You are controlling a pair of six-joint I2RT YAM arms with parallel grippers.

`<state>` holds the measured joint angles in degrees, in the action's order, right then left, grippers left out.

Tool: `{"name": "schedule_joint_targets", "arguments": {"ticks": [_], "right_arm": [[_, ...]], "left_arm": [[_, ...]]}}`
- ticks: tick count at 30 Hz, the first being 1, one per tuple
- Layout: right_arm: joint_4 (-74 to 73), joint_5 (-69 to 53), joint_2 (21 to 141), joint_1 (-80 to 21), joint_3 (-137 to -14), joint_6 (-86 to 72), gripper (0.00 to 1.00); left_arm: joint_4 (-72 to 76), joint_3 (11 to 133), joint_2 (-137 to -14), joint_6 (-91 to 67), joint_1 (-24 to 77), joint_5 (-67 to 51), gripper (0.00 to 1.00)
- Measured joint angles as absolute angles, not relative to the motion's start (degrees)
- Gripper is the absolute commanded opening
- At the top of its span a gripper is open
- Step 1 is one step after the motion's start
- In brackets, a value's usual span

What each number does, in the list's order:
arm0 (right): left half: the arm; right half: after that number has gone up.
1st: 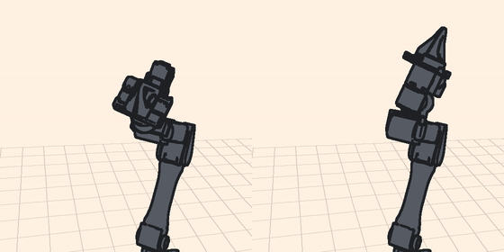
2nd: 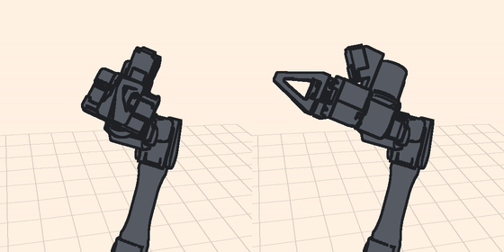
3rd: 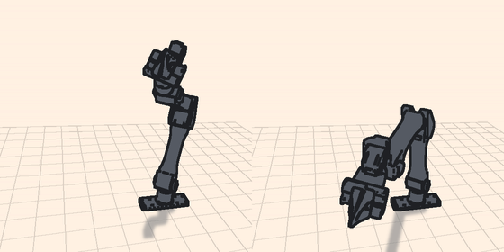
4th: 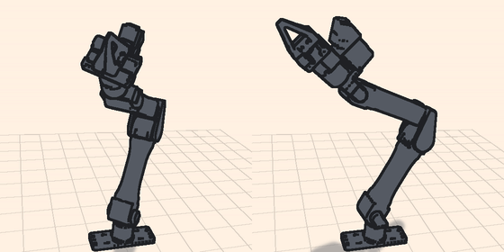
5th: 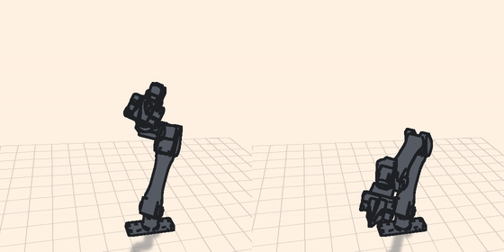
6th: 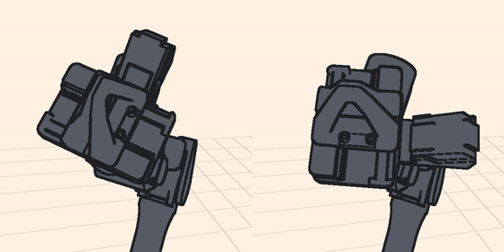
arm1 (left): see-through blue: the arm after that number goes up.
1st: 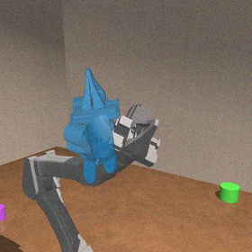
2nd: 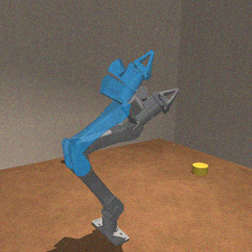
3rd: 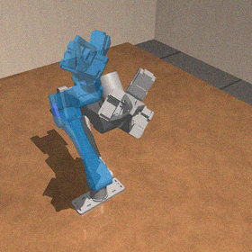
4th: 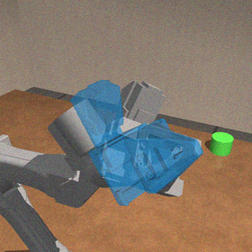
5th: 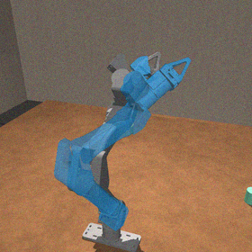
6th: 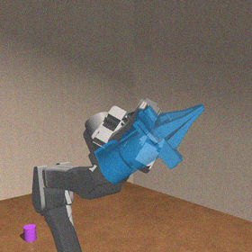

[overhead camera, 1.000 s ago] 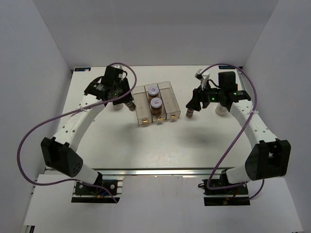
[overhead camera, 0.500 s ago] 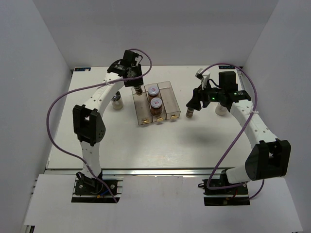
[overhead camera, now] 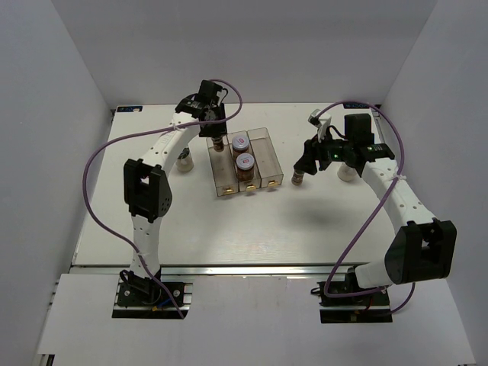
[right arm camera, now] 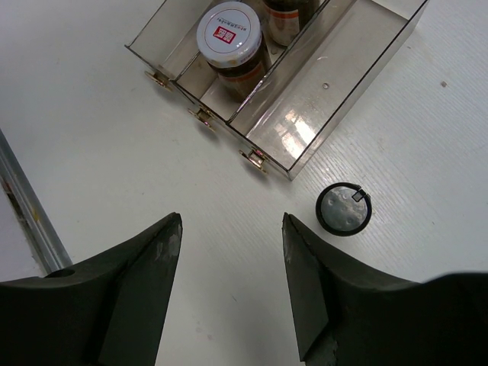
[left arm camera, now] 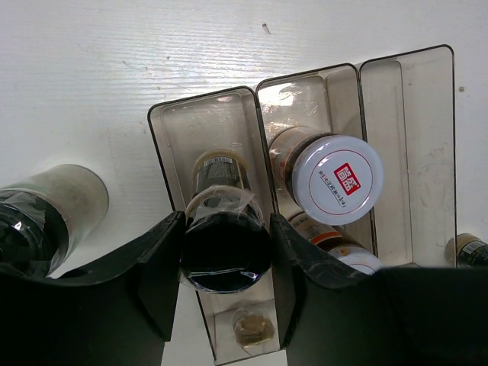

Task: Organize the condiment bottles

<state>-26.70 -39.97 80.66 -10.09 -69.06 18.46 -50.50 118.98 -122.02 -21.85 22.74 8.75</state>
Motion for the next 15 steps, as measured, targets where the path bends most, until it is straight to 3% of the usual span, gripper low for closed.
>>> {"name": "schedule_joint_targets", "arguments": {"ticks": [15], "right_arm": [[-26.44, -39.13, 80.68, -10.07, -68.64, 18.48, 0.62]], "left_arm": [[-49.69, 118.63, -126.48, -21.39, 22.74, 8.78, 0.00]]}}
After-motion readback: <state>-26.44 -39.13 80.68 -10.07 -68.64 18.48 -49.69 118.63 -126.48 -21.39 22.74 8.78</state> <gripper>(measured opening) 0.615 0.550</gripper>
